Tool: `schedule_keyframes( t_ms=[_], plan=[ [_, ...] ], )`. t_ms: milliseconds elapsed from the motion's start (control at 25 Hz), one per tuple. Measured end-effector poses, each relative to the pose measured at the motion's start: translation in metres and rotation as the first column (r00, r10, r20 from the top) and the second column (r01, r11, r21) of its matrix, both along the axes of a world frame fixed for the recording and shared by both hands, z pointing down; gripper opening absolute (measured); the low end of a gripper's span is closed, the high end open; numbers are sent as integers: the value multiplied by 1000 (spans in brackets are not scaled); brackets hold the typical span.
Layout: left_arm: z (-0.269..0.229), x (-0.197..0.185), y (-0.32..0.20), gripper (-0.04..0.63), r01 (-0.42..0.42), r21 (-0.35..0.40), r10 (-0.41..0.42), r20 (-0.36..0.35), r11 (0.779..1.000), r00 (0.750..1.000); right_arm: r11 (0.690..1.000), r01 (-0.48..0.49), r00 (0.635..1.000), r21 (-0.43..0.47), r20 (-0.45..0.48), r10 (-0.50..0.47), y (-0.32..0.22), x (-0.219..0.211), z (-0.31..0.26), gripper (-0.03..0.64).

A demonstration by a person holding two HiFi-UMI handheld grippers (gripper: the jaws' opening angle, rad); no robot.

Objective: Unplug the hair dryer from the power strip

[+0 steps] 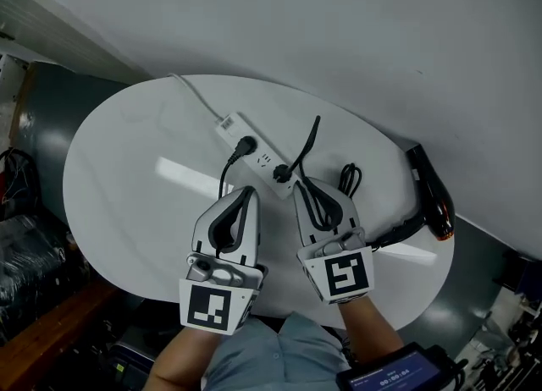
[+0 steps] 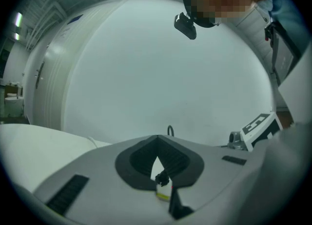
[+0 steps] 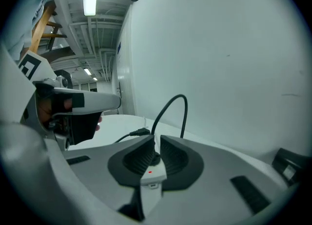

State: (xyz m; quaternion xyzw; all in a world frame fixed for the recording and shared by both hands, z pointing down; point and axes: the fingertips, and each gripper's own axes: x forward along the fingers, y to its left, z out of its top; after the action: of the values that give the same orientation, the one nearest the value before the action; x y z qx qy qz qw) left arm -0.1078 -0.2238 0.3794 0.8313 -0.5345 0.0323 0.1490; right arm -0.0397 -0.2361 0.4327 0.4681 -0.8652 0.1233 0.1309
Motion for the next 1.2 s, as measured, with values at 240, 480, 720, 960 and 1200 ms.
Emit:
schedule_keyframes(
  t_ms=[240, 480, 720, 960, 1200],
  plan=[
    [28, -2, -14, -2, -14, -66, 13, -21, 998, 1000, 1000, 10, 999, 6, 48, -10, -13, -19, 12, 98],
    [46, -2, -23, -2, -27, -103, 22, -42, 994, 999, 999, -15, 998, -34, 63, 17, -21, -25, 20, 95],
    [58, 2, -27, -2, -41, -130, 33, -63, 991, 997, 998, -26, 998, -59, 53, 29, -21, -28, 27, 83],
    [68, 6, -29, -2, -67, -150, 55, -86, 986, 995, 995, -43, 998, -85, 35, 46, -18, -29, 30, 51],
    [77, 15, -32, -2, -97, -175, 78, -108, 980, 991, 994, -42, 999, -100, 27, 44, -16, -29, 32, 49]
  ],
)
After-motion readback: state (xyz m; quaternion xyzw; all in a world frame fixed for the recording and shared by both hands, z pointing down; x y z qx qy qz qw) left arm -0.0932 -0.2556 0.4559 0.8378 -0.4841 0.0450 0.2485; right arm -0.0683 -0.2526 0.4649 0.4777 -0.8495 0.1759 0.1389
